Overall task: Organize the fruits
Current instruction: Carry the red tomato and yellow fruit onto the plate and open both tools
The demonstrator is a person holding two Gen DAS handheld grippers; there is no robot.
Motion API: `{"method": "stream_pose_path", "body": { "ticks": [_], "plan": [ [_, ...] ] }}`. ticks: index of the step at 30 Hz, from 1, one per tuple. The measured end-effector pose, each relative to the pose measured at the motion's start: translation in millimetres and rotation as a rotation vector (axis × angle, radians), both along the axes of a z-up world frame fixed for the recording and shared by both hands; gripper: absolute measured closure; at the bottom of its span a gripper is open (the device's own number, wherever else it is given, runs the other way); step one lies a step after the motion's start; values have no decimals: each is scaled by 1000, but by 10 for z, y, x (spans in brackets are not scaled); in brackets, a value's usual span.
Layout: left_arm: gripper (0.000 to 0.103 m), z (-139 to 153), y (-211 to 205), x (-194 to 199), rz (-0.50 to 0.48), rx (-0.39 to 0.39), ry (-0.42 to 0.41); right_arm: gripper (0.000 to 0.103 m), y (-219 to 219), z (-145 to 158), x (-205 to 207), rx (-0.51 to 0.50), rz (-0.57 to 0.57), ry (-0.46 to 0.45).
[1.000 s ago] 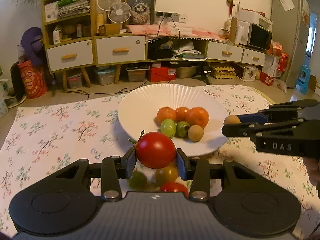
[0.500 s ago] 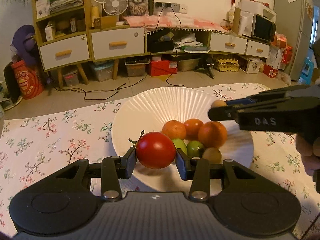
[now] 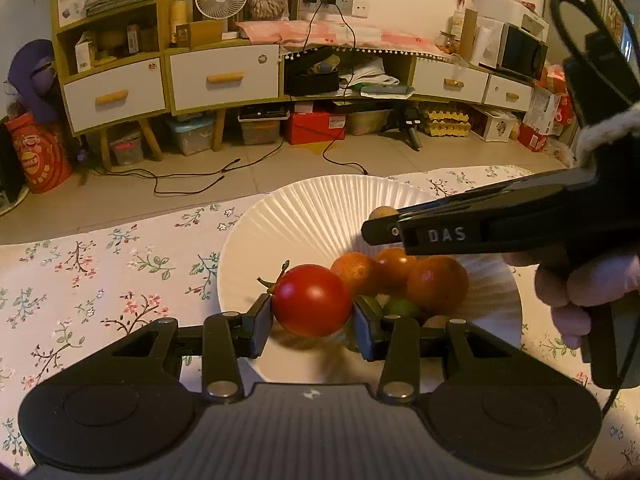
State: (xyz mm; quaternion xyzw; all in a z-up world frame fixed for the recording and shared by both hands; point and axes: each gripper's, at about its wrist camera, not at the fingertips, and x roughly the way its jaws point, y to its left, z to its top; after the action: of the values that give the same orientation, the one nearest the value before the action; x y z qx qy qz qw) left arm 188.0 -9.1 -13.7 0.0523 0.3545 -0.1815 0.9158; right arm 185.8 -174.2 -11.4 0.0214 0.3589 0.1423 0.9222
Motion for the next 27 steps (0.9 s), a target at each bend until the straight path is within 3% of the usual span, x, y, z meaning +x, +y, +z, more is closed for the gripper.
{"method": "stream_pose_path", "body": {
  "ticks": [11, 27],
  "plan": [
    [67, 39, -2, 2, -11, 16, -27, 76, 19, 16, 38, 5, -16, 26],
    [50, 168, 27, -154, -3, 17, -47, 53, -36, 185, -151, 0, -38, -19]
  ]
}}
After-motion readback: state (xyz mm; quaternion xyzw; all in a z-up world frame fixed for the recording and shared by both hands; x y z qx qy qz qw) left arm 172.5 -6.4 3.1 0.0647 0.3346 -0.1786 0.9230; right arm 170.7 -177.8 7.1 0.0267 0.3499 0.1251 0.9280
